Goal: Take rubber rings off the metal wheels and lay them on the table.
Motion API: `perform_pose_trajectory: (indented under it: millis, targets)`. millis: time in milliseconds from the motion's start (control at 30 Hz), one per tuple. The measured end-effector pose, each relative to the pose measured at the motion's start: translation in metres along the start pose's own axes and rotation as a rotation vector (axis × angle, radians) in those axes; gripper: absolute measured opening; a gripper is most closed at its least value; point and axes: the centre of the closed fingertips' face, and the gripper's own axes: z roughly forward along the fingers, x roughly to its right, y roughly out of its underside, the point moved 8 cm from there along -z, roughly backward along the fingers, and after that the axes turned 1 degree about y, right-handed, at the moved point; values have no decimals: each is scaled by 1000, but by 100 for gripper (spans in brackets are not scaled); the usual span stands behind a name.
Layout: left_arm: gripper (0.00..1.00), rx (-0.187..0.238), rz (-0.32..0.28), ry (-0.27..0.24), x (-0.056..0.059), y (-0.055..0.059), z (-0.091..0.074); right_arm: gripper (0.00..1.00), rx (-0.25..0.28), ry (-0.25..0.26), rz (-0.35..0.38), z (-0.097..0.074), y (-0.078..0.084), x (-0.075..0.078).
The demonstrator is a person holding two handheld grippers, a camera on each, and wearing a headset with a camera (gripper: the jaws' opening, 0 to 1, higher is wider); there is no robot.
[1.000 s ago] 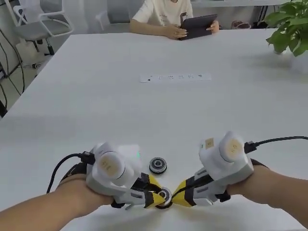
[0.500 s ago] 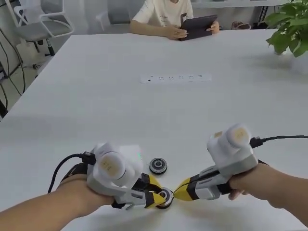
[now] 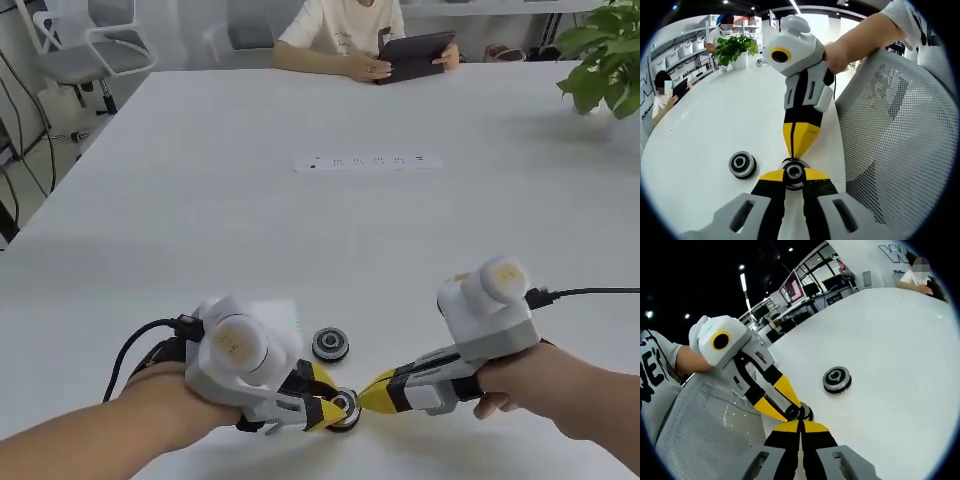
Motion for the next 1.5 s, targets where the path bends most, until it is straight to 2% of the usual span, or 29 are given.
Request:
perform_pose_trajectory:
  millis: [567,667,700,733,833,1067,1200,1433,1500]
  targets:
    - [7,-2,-1,-1,0,1,0,0,15,-36,9,6,-1,-7]
    - [7,0,-1,-1,0,1,0,0,31,-64,16,9,-3,-11]
    - [7,1,-1,-1,0,1,0,0,55,-134,20,11,-6,-19]
    - [7,0,3,0,-1,1,-1,0,38,-77,-18,10,-6,-14]
    - [7,4,-3,0,0,1,-1,0,41,-85,-11,10,-4,-13]
    - [7,13,-5,0,0,2,0,0,30,-75,-45,8,-1,-10]
    - [8,15,20,0,0,1,0,0,27,-73,-42,7,1,-8]
    - [9,6,6,3,-1,1,-1,0,34,-61,-36,4,1,-5]
    - [12,1,8,16,0,1,-1,0,37,-60,-33,3,1,-4]
